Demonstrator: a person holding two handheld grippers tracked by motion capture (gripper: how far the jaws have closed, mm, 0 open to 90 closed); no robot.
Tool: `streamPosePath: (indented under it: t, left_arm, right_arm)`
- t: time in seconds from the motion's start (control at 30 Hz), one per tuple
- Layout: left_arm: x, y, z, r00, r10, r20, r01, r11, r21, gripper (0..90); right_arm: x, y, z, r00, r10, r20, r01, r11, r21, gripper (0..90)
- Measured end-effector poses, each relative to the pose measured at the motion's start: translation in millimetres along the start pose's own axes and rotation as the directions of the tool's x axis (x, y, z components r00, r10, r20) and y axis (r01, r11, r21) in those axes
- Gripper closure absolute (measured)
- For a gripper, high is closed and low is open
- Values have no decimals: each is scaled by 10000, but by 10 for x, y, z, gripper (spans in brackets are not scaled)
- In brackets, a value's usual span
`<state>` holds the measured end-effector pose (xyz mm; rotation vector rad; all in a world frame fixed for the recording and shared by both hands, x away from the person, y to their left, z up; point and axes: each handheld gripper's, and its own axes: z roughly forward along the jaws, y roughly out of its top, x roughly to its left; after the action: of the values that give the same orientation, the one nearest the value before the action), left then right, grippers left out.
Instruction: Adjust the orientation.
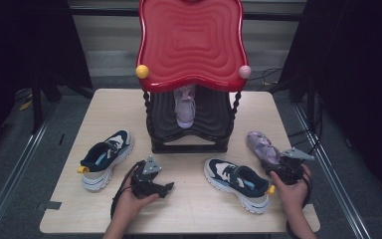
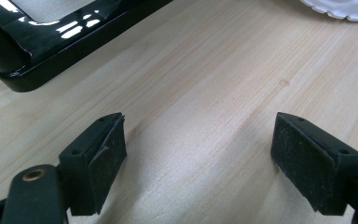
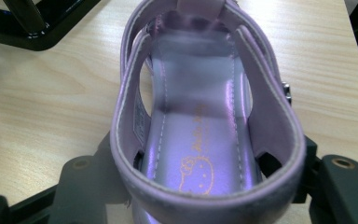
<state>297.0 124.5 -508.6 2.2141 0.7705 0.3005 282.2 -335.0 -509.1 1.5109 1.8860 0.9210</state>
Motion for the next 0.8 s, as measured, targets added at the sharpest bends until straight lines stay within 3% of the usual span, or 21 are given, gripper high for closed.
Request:
streamPosePath:
  t: [0.33, 0.5, 0.8]
  left_arm:
    - [0, 0, 0, 10000, -7, 0, 7, 10000, -4, 175]
    - [0, 0, 0, 10000, -3, 3, 3, 10000, -11, 175]
    - [0, 0, 0, 10000, -4, 7, 4, 10000, -10, 175]
  right_arm:
    - [-18, -20, -49, 9998, 187, -3, -187, 9994, -284, 363]
    - [-12, 6, -114, 9997, 247, 28, -245, 9974, -680, 364]
    - [81, 103, -235, 9997, 234, -87, -243, 9921, -1231, 364]
